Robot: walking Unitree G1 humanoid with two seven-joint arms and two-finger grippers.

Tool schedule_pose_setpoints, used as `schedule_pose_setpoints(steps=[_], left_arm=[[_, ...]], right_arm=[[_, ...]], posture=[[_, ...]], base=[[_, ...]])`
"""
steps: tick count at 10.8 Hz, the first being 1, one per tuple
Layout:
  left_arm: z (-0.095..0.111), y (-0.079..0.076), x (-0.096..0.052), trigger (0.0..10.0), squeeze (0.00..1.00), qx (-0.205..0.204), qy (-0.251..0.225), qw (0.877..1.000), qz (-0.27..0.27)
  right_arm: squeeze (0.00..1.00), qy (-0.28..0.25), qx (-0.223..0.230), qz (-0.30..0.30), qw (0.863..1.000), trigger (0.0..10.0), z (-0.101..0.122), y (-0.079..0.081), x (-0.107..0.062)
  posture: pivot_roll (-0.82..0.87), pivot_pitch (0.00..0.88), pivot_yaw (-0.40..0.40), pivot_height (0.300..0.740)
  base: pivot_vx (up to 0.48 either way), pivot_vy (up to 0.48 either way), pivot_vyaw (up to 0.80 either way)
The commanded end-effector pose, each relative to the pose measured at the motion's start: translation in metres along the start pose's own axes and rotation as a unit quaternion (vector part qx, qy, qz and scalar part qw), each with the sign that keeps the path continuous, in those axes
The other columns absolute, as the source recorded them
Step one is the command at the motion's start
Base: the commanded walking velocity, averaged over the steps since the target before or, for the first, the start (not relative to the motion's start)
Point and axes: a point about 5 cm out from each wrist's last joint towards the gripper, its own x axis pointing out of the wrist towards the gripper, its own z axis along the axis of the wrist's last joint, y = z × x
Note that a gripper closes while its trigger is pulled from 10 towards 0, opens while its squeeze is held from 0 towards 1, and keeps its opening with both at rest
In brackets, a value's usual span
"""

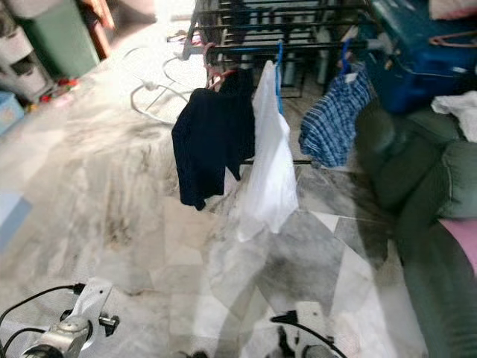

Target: Hang hanger

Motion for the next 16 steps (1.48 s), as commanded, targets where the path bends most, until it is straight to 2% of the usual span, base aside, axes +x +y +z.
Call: schedule_pose_setpoints(steps=[1,5,7,10,12,16], left_arm=[[-0.004,0.001,0.0,10.0,0.0,0.0,0.004,1.0,0.004],[-0.006,0.0,0.0,10.0,0.0,0.007,0.002,1.0,0.009],[-0.006,-0.001,0.0,10.0,0.0,-0.017,-0.007,1.0,0.016],[-0.009,-0.006,0.0,10.0,0.0,-0.085,-0.012,0.996,0.021],[-0.01,-0.01,0.0,10.0,0.0,-0.11,-0.009,0.994,0.006],[-0.012,-0.012,0.0,10.0,0.0,-0.142,-0.005,0.99,-0.01]], right_arm=[[0.0,0.01,-0.005,-0.002,1.0,10.0,-0.006,-0.005,-0.002],[0.0,0.01,-0.017,0.001,1.0,10.0,-0.006,-0.007,-0.002],[0.0,0.008,-0.023,0.004,1.0,10.0,-0.003,-0.007,-0.001],[0.0,0.009,-0.06,0.025,0.998,10.0,0.005,-0.006,0.0],[0.0,0.006,-0.078,0.03,0.996,10.0,0.011,-0.005,0.001],[0.0,-0.017,-0.069,0.038,0.997,10.0,0.031,0.001,0.005]], posture=[[-0.21,0.127,0.089,0.74],[-0.22,0.13,0.072,0.74],[-0.21,0.128,0.044,0.74],[-0.16,0.116,-0.024,0.74],[-0.14,0.112,-0.045,0.74],[-0.11,0.111,-0.066,0.74]], base=[[0.0,0.0,0.0],[0.0,0.0,0.0],[0.0,0.0,0.0],[0.0,0.0,0.0],[0.0,0.0,0.0],[0.0,0.0,0.0]])
